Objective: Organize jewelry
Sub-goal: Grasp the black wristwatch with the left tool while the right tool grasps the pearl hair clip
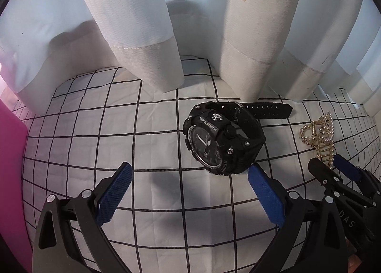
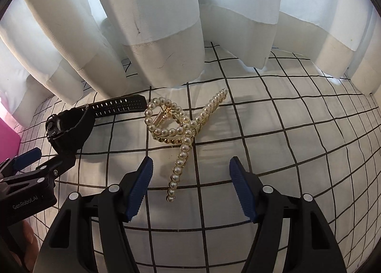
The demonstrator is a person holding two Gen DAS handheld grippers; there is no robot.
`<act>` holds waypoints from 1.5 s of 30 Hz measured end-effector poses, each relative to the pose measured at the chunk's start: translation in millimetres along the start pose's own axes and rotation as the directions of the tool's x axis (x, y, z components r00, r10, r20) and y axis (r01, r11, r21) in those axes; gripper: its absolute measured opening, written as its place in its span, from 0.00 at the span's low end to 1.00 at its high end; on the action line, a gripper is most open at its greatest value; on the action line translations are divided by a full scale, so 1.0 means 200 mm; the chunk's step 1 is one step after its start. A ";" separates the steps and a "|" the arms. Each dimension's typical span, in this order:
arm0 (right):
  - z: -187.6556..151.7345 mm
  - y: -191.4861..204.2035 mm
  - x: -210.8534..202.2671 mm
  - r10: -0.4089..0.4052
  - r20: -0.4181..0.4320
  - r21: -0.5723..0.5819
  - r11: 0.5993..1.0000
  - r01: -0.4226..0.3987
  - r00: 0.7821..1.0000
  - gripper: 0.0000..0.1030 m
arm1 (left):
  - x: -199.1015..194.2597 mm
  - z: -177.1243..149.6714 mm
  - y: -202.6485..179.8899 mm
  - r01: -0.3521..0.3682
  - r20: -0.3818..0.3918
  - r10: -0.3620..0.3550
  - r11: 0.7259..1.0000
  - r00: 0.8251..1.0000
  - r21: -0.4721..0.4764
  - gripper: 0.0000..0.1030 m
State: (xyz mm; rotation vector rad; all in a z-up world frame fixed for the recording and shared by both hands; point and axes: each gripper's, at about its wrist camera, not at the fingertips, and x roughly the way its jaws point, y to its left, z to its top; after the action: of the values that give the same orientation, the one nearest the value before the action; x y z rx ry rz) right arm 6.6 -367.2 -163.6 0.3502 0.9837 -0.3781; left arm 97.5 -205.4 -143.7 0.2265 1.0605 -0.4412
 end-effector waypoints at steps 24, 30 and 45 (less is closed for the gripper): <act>0.12 0.11 0.11 -0.057 0.069 -0.102 0.993 0.064 0.996 0.62 | 0.18 0.20 -0.14 -0.021 0.020 0.021 1.000 1.000 0.000 0.91; 0.01 0.09 0.03 -0.039 0.081 -0.126 0.991 0.049 0.996 0.38 | 0.11 0.12 -0.07 -0.015 0.042 0.014 1.000 0.999 0.008 0.61; -0.11 0.02 -0.15 0.040 0.085 -0.098 0.995 -0.031 0.996 0.19 | -0.02 -0.05 0.10 0.038 0.003 -0.038 0.997 0.999 -0.060 0.59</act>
State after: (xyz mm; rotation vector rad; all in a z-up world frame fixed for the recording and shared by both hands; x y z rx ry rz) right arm -22.6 -348.5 -149.0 0.2616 0.9057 -0.3098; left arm 96.7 -181.7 -146.0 0.1524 1.0765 -0.4431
